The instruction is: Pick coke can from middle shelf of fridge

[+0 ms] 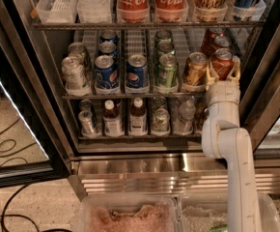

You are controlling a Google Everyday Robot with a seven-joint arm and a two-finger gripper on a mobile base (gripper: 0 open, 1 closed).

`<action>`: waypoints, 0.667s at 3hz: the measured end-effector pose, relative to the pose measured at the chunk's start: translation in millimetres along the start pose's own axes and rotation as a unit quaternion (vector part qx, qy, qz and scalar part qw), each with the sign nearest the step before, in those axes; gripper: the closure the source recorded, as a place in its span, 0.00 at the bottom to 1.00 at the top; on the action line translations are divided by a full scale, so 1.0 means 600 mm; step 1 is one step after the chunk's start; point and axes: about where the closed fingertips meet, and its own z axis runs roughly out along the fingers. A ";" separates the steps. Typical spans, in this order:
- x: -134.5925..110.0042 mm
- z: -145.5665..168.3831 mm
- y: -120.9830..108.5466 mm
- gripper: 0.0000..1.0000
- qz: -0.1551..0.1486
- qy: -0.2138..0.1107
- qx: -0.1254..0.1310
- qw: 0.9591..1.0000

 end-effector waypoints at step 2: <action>-0.085 0.019 -0.001 1.00 0.044 -0.045 -0.011 0.998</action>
Offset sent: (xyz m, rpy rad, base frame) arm -0.0162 0.0135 0.0887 0.1145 -0.1701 0.1099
